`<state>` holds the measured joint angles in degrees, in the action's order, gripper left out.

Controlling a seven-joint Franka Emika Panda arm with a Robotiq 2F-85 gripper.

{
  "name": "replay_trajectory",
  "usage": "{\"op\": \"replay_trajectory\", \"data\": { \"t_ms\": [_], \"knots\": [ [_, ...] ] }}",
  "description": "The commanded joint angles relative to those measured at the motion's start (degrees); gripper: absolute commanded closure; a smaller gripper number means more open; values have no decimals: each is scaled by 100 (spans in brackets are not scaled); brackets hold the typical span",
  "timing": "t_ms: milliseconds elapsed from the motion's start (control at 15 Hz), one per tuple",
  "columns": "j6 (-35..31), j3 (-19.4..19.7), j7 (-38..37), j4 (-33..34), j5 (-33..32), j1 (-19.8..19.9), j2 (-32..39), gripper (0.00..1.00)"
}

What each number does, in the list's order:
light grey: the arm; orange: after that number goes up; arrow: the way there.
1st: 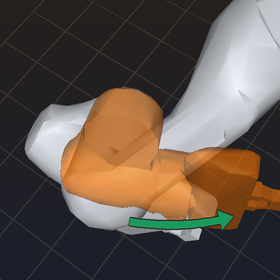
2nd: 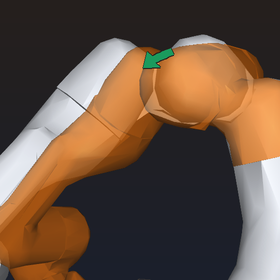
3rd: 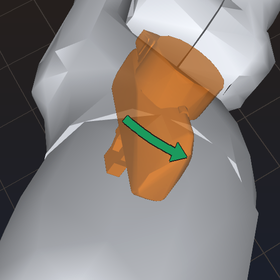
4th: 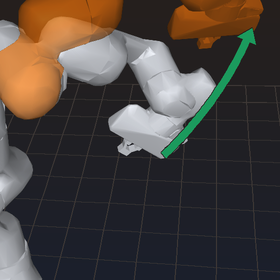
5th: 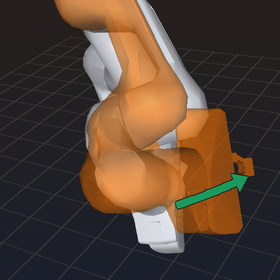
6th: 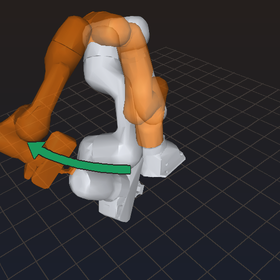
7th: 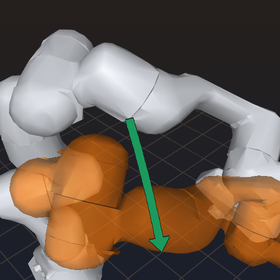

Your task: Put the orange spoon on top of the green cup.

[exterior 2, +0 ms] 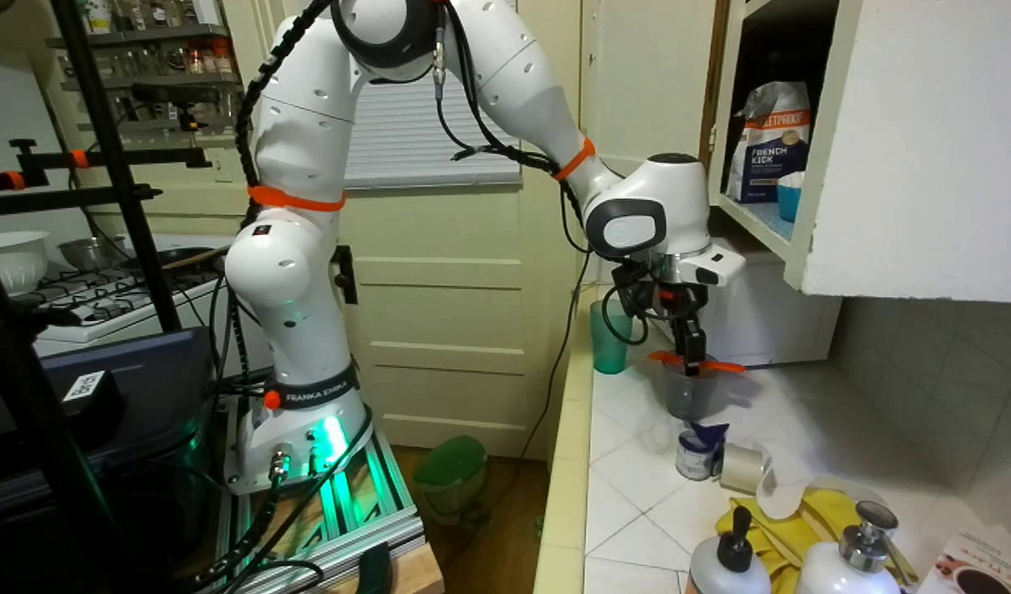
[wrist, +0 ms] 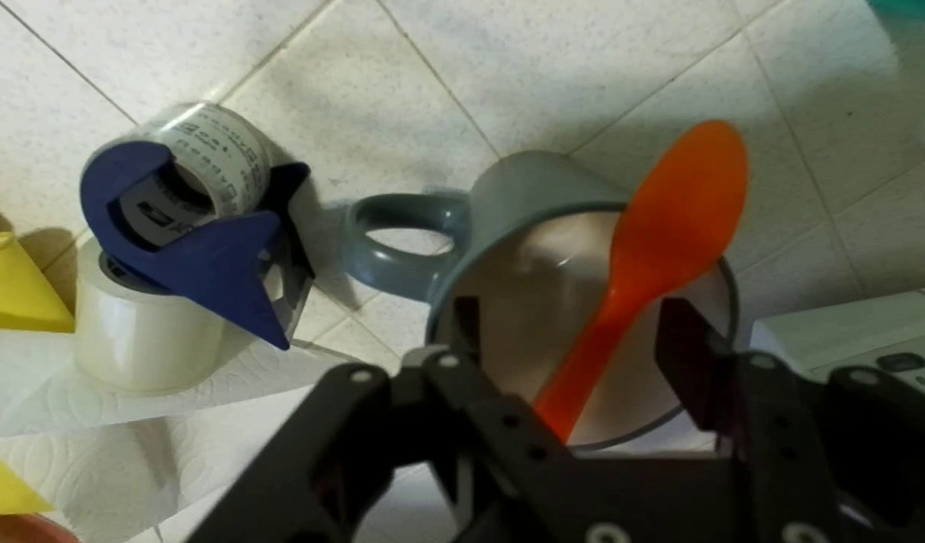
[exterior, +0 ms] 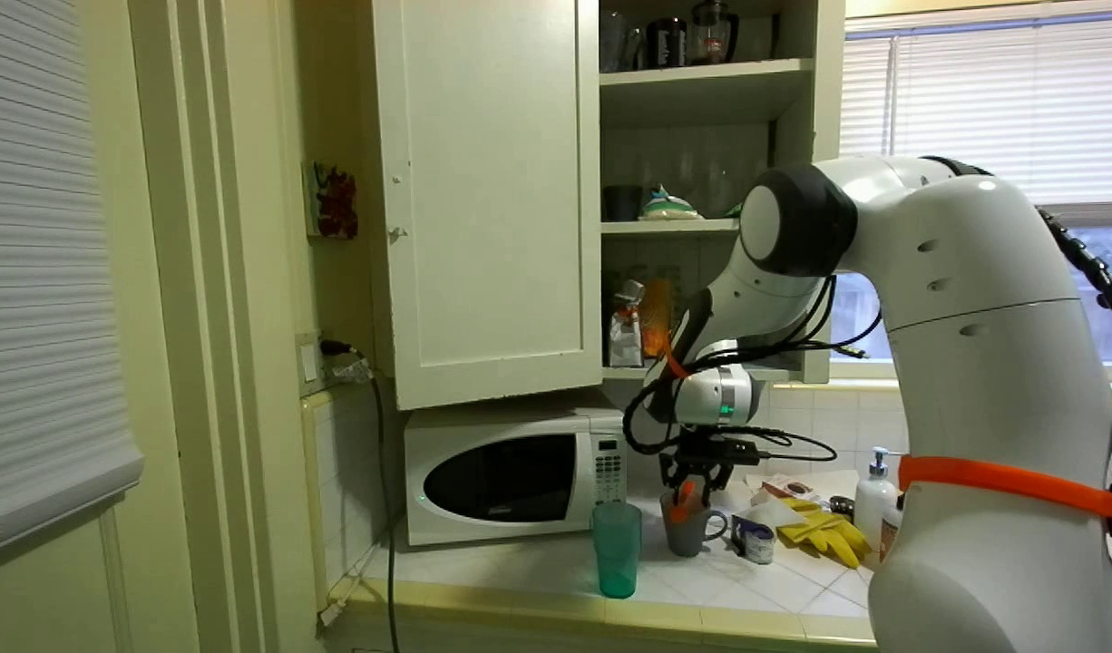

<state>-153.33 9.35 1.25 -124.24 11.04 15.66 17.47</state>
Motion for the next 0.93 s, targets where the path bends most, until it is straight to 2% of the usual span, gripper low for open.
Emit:
{"op": "replay_trajectory", "data": {
  "t_ms": [0,267,867],
  "knots": [
    [-120,-113,265,98,220,126,139,69],
    [-95,-148,364,146,272,175,175,99],
    [162,-143,189,-34,218,52,-225,96]
  ]
}}
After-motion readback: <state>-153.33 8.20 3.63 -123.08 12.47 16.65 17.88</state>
